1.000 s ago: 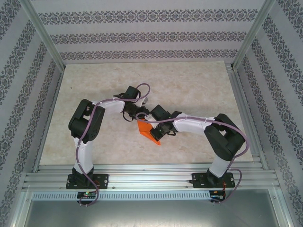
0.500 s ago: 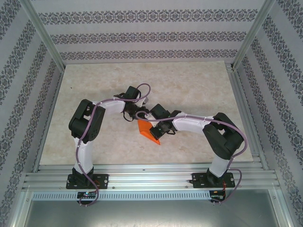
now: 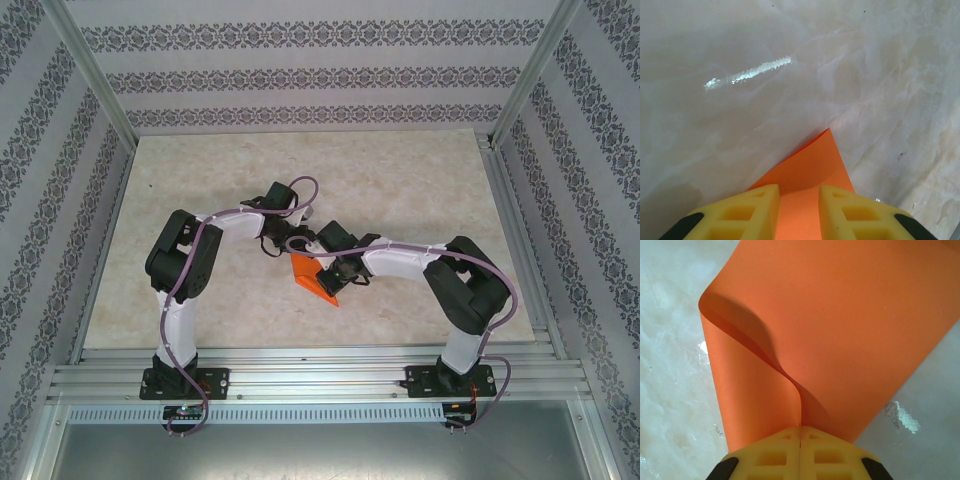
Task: Fold a paper plane with a square sheet of paper (fold left side to right side)
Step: Third fold the triangle at the center of the table.
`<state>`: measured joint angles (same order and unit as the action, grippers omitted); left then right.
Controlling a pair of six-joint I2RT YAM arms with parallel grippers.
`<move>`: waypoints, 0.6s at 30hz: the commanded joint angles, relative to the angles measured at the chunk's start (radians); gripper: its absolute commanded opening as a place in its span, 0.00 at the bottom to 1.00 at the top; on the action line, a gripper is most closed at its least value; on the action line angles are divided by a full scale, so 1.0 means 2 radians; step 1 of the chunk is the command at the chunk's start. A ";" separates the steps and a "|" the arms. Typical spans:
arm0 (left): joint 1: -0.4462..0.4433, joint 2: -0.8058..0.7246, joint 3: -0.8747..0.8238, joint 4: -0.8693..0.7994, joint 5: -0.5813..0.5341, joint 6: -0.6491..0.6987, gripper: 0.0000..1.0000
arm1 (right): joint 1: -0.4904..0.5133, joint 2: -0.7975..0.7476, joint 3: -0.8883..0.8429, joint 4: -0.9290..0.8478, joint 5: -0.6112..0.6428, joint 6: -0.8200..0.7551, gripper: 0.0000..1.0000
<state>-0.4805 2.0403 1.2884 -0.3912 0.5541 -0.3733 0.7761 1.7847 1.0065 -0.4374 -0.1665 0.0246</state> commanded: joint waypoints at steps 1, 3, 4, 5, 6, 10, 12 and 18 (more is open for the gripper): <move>-0.009 0.019 0.003 -0.019 -0.019 0.010 0.29 | -0.005 0.016 0.007 -0.004 0.009 0.002 0.00; -0.010 0.018 0.002 -0.019 -0.019 0.011 0.30 | -0.005 0.017 0.006 -0.006 0.010 0.002 0.00; -0.010 0.018 0.003 -0.020 -0.019 0.012 0.30 | -0.005 0.017 0.005 -0.007 0.011 0.002 0.00; -0.010 0.018 0.003 -0.020 -0.020 0.011 0.30 | -0.004 0.016 0.005 -0.007 0.012 0.002 0.00; -0.009 0.018 0.003 -0.020 -0.020 0.011 0.30 | -0.004 0.015 0.004 -0.007 0.012 0.003 0.00; -0.009 0.018 0.003 -0.020 -0.022 0.011 0.30 | -0.005 0.008 0.005 -0.008 0.016 0.003 0.00; -0.009 0.019 0.003 -0.020 -0.022 0.012 0.30 | -0.005 0.002 0.004 -0.007 0.016 0.005 0.00; -0.010 0.019 0.002 -0.020 -0.024 0.012 0.30 | -0.006 -0.010 0.003 -0.008 0.020 0.006 0.00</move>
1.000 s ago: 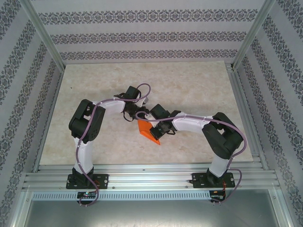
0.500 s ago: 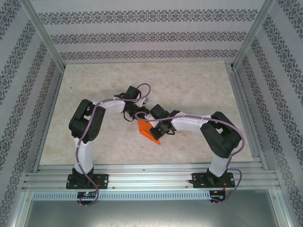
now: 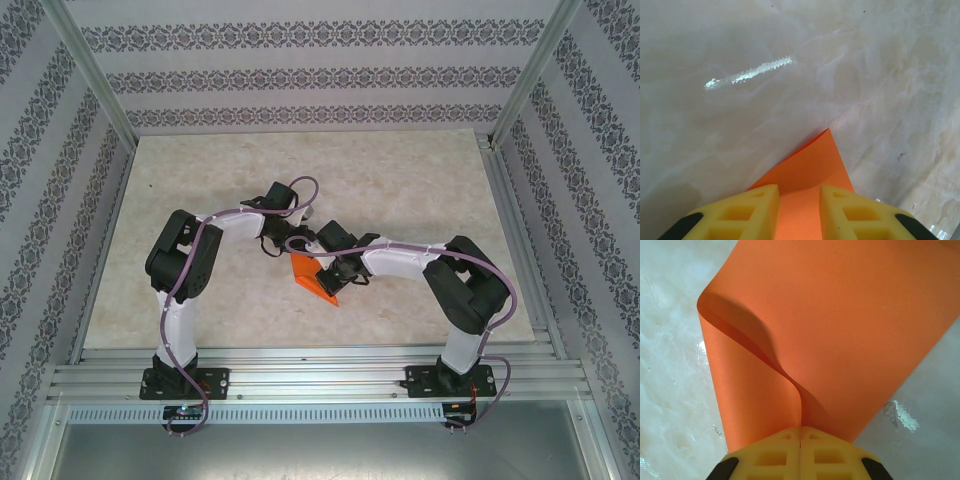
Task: Fold a paper plane with a square sheet of paper (fold left side to right side)
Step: Third fold the triangle at the center of the table.
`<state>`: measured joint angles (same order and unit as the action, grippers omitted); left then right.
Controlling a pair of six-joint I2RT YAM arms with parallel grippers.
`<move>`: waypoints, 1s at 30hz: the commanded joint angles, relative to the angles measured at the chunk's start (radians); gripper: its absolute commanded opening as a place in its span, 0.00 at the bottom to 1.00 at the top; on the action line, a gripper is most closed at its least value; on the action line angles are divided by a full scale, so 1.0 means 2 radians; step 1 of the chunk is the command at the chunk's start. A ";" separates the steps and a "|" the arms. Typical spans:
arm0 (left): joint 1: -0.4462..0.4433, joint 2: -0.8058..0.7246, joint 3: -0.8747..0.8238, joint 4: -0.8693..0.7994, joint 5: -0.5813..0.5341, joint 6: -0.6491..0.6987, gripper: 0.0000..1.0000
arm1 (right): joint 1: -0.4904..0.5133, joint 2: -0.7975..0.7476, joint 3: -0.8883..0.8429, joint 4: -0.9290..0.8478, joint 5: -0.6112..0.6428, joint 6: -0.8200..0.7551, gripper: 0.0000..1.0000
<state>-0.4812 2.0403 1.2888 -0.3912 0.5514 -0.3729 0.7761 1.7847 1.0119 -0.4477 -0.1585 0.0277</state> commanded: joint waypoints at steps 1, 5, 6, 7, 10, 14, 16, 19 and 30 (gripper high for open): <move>-0.009 0.019 0.002 -0.020 -0.022 0.011 0.30 | -0.007 -0.012 -0.001 -0.002 0.016 0.006 0.00; -0.009 0.019 0.002 -0.020 -0.023 0.010 0.30 | -0.007 -0.013 -0.002 0.000 0.018 0.008 0.00; -0.009 0.019 0.002 -0.020 -0.023 0.010 0.30 | -0.007 -0.014 -0.003 0.000 0.017 0.009 0.00; -0.009 0.019 0.001 -0.020 -0.023 0.010 0.30 | -0.008 -0.014 -0.003 0.001 0.017 0.009 0.00; -0.009 0.019 0.001 -0.020 -0.023 0.011 0.30 | -0.008 -0.016 -0.003 0.002 0.017 0.011 0.00; -0.009 0.020 0.002 -0.019 -0.023 0.010 0.30 | -0.009 -0.020 -0.003 0.003 0.015 0.012 0.00; -0.009 0.020 0.002 -0.019 -0.023 0.010 0.30 | -0.009 -0.018 -0.003 0.001 0.015 0.010 0.00; -0.009 0.019 0.002 -0.019 -0.023 0.010 0.30 | -0.009 -0.012 -0.003 -0.003 0.015 0.009 0.00; -0.009 0.008 0.002 -0.020 -0.020 0.009 0.35 | -0.006 0.019 -0.005 -0.009 0.015 0.009 0.00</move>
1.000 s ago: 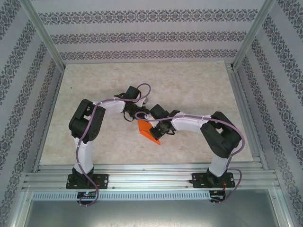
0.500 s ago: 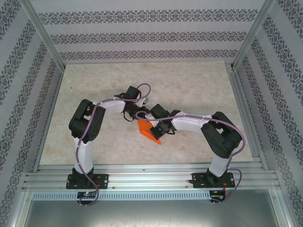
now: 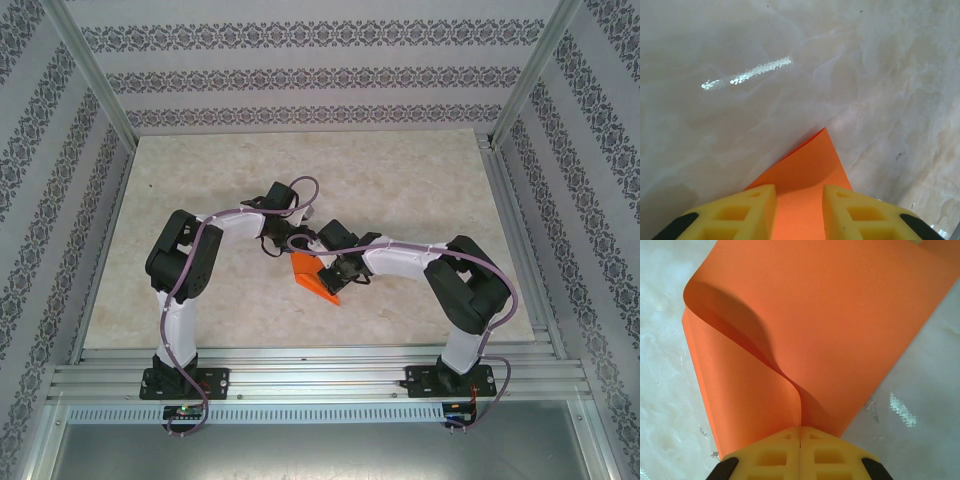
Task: Fold a paper plane with a square sheet of paper (fold left side to right side)
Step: Third fold the triangle at the center of the table.
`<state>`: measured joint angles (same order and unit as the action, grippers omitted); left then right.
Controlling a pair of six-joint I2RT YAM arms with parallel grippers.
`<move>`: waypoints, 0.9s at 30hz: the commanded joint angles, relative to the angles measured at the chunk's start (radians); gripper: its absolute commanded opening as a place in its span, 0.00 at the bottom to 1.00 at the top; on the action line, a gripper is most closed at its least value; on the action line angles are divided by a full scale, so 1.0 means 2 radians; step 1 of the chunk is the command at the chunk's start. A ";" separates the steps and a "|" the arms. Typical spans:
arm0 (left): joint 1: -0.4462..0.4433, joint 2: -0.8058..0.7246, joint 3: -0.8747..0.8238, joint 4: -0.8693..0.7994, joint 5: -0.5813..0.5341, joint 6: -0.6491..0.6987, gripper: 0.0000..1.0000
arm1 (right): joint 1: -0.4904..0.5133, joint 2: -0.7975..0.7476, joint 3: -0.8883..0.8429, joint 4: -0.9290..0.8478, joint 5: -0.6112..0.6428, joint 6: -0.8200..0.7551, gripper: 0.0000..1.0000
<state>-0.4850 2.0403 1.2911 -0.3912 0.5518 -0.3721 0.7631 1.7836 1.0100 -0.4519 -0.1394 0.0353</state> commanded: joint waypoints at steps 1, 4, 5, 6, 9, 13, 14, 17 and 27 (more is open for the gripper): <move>-0.007 0.005 0.002 -0.022 -0.020 0.009 0.36 | 0.000 0.023 -0.003 -0.008 0.005 0.005 0.00; -0.005 -0.010 0.007 -0.026 -0.014 0.009 0.41 | 0.003 0.032 0.003 -0.013 0.002 0.005 0.00; -0.002 -0.017 0.011 -0.031 -0.013 0.010 0.43 | 0.003 0.034 0.004 -0.015 0.001 0.005 0.00; 0.002 -0.026 0.013 -0.035 -0.011 0.011 0.44 | 0.003 0.035 0.005 -0.016 -0.001 0.005 0.00; 0.019 -0.049 0.024 -0.050 -0.004 0.015 0.49 | 0.003 0.038 0.006 -0.017 -0.005 0.006 0.00; 0.050 -0.076 0.038 -0.076 -0.004 0.021 0.54 | 0.005 0.039 0.004 -0.016 -0.006 0.007 0.01; 0.056 -0.082 0.038 -0.076 -0.003 0.020 0.56 | 0.004 0.039 0.005 -0.016 -0.007 0.006 0.01; 0.073 -0.099 0.031 -0.079 -0.002 0.015 0.59 | 0.004 0.039 0.004 -0.016 -0.011 0.004 0.01; 0.071 -0.174 -0.133 0.062 0.096 -0.098 0.28 | 0.005 0.038 0.009 -0.020 -0.017 -0.001 0.02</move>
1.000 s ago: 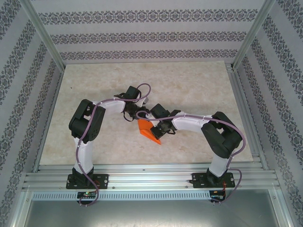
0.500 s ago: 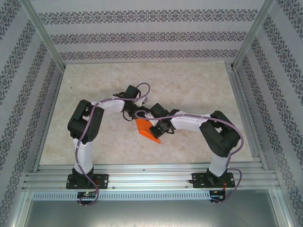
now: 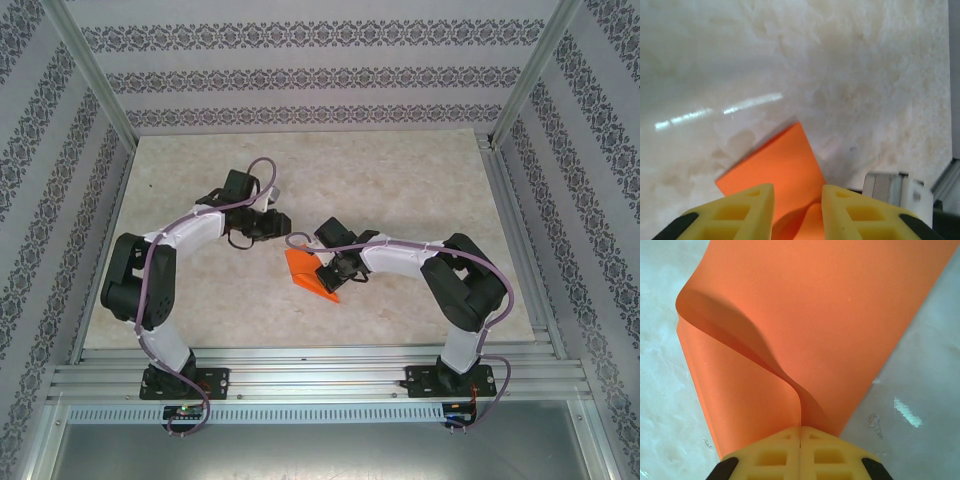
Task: Fold a paper plane with a square sheet of paper (fold left side to right side)
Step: Third fold the triangle at the center of the table.
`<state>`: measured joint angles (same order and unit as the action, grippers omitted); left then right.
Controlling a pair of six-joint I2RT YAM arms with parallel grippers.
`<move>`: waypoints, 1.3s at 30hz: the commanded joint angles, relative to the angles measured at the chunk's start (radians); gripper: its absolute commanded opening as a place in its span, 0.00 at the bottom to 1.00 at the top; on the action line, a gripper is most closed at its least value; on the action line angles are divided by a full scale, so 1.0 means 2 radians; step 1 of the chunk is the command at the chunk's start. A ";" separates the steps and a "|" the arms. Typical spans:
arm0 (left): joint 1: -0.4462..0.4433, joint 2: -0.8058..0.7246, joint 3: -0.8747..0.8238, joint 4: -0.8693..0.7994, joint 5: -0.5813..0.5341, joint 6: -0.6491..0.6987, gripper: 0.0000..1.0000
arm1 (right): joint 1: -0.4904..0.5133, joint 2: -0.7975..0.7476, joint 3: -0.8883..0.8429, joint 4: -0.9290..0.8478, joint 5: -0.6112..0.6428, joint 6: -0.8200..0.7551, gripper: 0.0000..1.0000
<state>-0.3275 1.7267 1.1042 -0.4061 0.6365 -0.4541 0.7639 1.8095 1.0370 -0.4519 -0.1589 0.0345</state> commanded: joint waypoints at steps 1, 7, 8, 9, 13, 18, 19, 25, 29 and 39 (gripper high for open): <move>-0.012 -0.023 -0.052 0.084 0.059 -0.067 0.27 | 0.005 0.024 -0.004 -0.022 -0.009 -0.001 0.02; -0.050 -0.034 -0.086 0.125 0.063 -0.117 0.25 | 0.006 0.026 -0.004 -0.021 -0.010 -0.001 0.02; -0.058 -0.031 -0.087 0.123 0.060 -0.121 0.25 | 0.006 0.027 -0.004 -0.021 -0.010 -0.002 0.02; -0.066 -0.027 -0.089 0.124 0.055 -0.126 0.25 | 0.006 0.028 -0.004 -0.021 -0.010 -0.002 0.02; -0.090 -0.014 -0.091 0.120 0.031 -0.135 0.26 | 0.008 0.029 -0.007 -0.019 -0.011 -0.001 0.02; -0.103 0.000 -0.092 0.120 0.002 -0.150 0.24 | 0.009 0.030 -0.006 -0.019 -0.012 -0.001 0.02; -0.103 0.000 -0.096 0.124 -0.002 -0.155 0.22 | 0.010 0.029 -0.006 -0.020 -0.012 -0.001 0.02; -0.104 -0.004 -0.127 0.167 0.002 -0.186 0.16 | 0.009 0.031 -0.008 -0.017 -0.015 -0.001 0.02; -0.109 0.002 -0.136 0.186 0.009 -0.194 0.16 | 0.009 0.032 -0.008 -0.017 -0.016 0.000 0.02; -0.111 0.009 -0.138 0.145 -0.017 -0.169 0.16 | 0.009 0.028 -0.008 -0.019 -0.014 0.000 0.04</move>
<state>-0.5335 1.7264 0.8360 -0.0975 0.6258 -0.8177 0.7639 1.8122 1.0397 -0.4564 -0.1631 0.0467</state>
